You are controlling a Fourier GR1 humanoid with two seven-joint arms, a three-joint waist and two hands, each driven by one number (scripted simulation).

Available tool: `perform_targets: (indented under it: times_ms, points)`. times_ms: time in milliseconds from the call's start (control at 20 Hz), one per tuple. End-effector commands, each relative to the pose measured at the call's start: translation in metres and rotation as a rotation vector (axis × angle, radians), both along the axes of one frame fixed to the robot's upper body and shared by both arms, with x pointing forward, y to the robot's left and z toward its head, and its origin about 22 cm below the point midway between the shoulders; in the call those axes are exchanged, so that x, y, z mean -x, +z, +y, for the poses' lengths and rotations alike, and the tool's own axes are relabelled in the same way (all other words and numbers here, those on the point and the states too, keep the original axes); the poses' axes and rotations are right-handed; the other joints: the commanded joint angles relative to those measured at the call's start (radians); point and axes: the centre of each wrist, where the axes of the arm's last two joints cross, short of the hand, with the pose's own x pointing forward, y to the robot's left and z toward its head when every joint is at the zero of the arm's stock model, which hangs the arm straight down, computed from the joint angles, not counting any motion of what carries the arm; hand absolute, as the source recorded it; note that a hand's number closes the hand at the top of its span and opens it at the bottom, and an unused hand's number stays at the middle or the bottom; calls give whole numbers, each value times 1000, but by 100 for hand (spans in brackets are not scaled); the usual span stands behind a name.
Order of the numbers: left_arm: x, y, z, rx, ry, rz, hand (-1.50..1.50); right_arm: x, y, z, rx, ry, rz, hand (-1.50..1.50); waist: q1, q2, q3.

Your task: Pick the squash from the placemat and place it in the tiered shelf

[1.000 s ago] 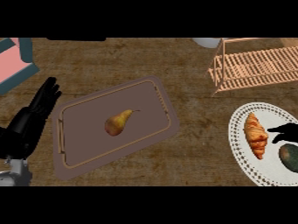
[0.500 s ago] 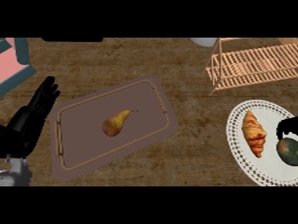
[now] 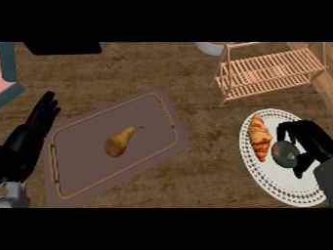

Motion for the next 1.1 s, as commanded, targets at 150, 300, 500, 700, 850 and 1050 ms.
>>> perform_targets:
  times_ms: [150, 300, 500, 700, 850, 1050]
  points:
    - [4, -5, 6, 5, 25, 21, 0, -37, 22, 102, -337, -167, -238, 150, -21, -7, 35]
    - [10, -8, 12, 3, 39, 21, 0, -52, 62, 124, -354, -206, -340, 150, -17, -10, 34]
    - [17, -12, 11, -7, 31, 20, 0, -59, 117, 154, -411, -268, -420, 150, -9, -4, 36]
    - [10, -3, 6, 12, 23, 15, 0, -40, 162, 178, -416, -293, -431, 150, -17, 5, 39]
    - [8, 6, -1, 15, -7, -22, 0, -27, 214, 201, -443, -336, -463, 150, 15, 17, 41]
    - [6, 7, -3, 14, -46, -27, 0, 6, 251, 212, -467, -395, -462, 150, 55, 37, 45]
